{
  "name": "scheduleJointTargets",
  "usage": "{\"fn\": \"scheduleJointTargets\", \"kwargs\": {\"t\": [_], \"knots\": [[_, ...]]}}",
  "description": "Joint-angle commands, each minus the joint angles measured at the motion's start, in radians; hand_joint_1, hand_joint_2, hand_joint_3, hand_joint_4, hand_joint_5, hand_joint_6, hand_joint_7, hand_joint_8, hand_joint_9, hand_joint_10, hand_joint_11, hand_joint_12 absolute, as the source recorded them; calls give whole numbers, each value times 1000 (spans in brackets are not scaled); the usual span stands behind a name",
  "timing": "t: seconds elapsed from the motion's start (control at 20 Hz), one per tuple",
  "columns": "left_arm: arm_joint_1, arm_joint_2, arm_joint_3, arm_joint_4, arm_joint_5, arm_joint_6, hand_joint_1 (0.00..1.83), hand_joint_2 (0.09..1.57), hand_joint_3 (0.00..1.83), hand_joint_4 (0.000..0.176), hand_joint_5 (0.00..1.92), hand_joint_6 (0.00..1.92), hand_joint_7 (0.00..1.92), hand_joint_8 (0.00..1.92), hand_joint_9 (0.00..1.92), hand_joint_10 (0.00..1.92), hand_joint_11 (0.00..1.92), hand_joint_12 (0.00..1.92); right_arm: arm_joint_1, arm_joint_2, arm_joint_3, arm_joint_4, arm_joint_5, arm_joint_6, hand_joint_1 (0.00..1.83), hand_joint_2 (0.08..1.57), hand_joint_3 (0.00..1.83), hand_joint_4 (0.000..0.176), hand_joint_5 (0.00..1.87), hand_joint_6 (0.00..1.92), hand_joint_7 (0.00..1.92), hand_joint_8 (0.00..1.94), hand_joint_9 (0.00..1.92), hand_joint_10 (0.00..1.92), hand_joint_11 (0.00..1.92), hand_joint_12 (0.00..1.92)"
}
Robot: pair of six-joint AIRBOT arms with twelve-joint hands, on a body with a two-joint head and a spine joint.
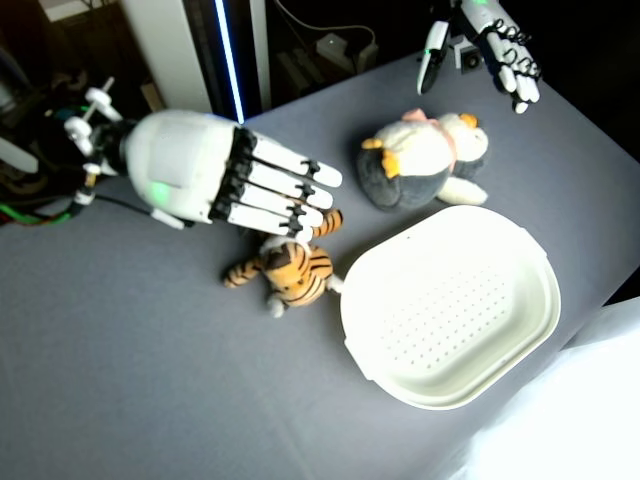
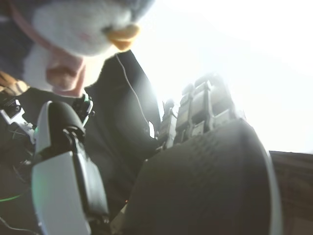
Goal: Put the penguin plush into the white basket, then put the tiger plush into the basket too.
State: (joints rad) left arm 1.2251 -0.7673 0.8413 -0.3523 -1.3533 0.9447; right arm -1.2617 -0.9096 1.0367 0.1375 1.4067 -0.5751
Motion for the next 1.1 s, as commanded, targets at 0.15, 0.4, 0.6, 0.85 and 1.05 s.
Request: {"fn": "scheduleJointTargets", "kwargs": {"t": [0.15, 0.4, 0.6, 0.85, 1.05], "knots": [[-100, 19, 42, 10, 97, 103, 791, 731, 5, 176, 0, 0, 0, 0, 0, 0, 38, 17, 8, 0, 6, 9, 106, 14, 812, 1287, 3, 25, 448, 2, 474, 3, 494, 2, 485, 42], [-255, -34, 129, 36, 397, 214, 883, 651, 0, 176, 0, 0, 0, 0, 9, 3, 55, 33, 7, -1, 13, -3, 91, 18, 773, 1299, 4, 26, 437, 2, 499, 9, 494, 3, 483, 28], [-279, -60, 157, 12, 469, 258, 930, 755, 3, 49, 435, 12, 428, 18, 343, 30, 157, 116, 7, 0, 17, -4, 85, 19, 788, 1304, 2, 29, 444, 2, 512, 6, 499, 3, 473, 19], [-279, -68, 166, -12, 462, 262, 1277, 1062, 0, 0, 1337, 26, 995, 1174, 784, 1291, 462, 1718, 7, -1, 18, -4, 78, 20, 812, 1312, 4, 28, 449, 0, 518, 4, 510, 5, 472, 15], [-279, -35, 137, 34, 323, 181, 1270, 1071, 8, 0, 1275, 185, 952, 1268, 835, 1361, 645, 1659, 7, -1, 18, -3, 78, 21, 835, 1321, 0, 8, 468, 5, 554, 8, 539, 7, 486, 17]]}}
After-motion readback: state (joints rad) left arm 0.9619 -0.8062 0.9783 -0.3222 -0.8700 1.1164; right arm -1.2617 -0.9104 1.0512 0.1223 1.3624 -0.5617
